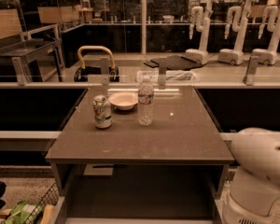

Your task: Open top drawer

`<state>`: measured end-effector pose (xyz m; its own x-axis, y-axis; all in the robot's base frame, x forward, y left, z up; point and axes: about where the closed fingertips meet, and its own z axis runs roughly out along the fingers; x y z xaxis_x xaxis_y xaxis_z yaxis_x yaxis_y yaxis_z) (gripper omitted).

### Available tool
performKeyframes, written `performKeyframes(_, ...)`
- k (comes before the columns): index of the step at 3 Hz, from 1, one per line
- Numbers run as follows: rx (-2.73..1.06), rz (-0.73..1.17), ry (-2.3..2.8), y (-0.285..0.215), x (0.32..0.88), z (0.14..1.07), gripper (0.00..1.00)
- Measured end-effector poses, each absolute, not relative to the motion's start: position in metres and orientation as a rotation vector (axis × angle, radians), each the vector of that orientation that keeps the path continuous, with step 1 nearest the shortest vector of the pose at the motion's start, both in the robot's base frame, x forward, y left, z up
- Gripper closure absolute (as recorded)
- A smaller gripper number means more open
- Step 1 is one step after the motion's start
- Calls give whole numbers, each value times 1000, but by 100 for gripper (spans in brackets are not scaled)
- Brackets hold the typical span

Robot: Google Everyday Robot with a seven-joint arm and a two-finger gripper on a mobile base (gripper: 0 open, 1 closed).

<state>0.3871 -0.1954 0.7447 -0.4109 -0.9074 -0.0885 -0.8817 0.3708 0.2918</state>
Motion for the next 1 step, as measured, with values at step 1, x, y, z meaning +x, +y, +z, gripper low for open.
performKeyframes(1,1685,-412,-2583,-234,407,826,0)
